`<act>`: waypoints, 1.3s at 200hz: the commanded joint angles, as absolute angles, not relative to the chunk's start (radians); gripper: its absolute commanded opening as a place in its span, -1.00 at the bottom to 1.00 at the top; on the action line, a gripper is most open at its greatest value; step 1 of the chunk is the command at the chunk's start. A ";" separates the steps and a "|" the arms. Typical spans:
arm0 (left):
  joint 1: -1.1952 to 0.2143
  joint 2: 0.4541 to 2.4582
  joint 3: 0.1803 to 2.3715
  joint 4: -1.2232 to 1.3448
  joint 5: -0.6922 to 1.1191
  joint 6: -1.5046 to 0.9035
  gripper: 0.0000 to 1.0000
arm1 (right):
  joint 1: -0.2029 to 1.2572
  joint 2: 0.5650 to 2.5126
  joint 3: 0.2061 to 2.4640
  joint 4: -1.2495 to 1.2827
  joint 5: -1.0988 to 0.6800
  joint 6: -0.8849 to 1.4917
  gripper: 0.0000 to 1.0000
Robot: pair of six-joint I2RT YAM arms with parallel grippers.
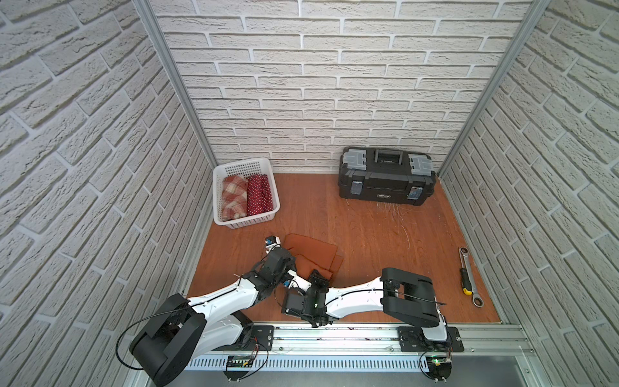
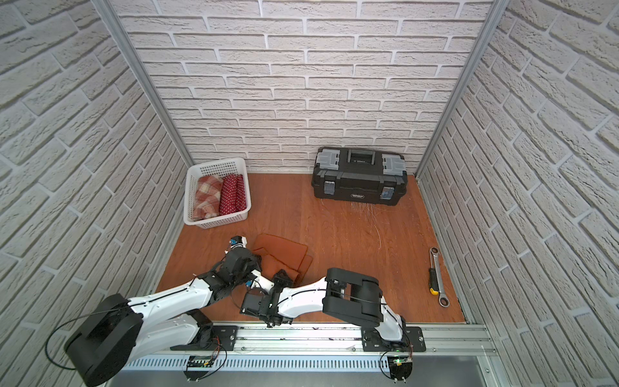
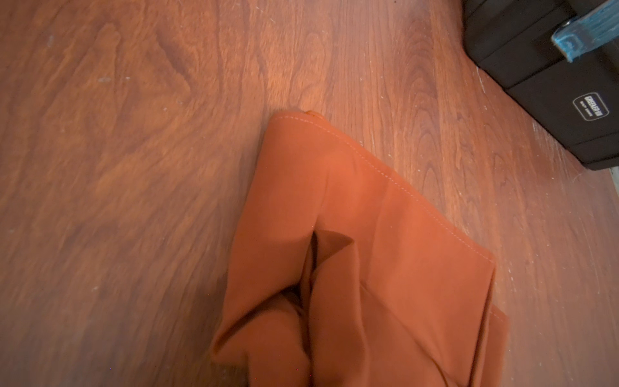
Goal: Roll up the skirts
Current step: Roll the skirt at the center of the board.
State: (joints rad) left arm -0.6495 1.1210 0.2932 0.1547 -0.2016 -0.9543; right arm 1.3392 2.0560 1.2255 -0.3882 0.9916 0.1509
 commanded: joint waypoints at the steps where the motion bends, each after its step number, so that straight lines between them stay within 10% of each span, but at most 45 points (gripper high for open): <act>1: -0.664 1.081 0.283 0.110 -0.106 -0.926 -1.00 | 1.220 2.123 1.212 -0.580 0.958 0.189 -0.85; 7: -0.658 1.074 0.282 0.112 -0.093 -0.930 -0.98 | 1.219 2.126 1.211 -0.589 0.945 0.185 -0.92; 18: -0.642 1.052 0.284 0.106 -0.076 -0.936 -0.15 | 1.218 2.127 1.209 -0.613 0.926 0.187 -0.95; 41: -0.598 0.975 0.298 0.035 -0.070 -0.938 0.95 | 1.218 2.121 1.186 -0.644 0.854 0.188 -0.95; 158: -0.168 0.830 0.368 -0.156 0.092 -0.921 0.97 | 1.262 2.045 1.198 -0.729 0.437 0.166 -0.95; 260: -0.276 0.840 0.309 -0.052 0.100 -0.969 0.97 | 0.911 1.822 1.034 -0.365 -0.618 0.245 -0.95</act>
State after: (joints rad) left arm -0.2298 0.8440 0.3347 -0.1101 0.1127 -0.9474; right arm 0.9909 1.7775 1.0889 -0.4721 -0.2977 0.1963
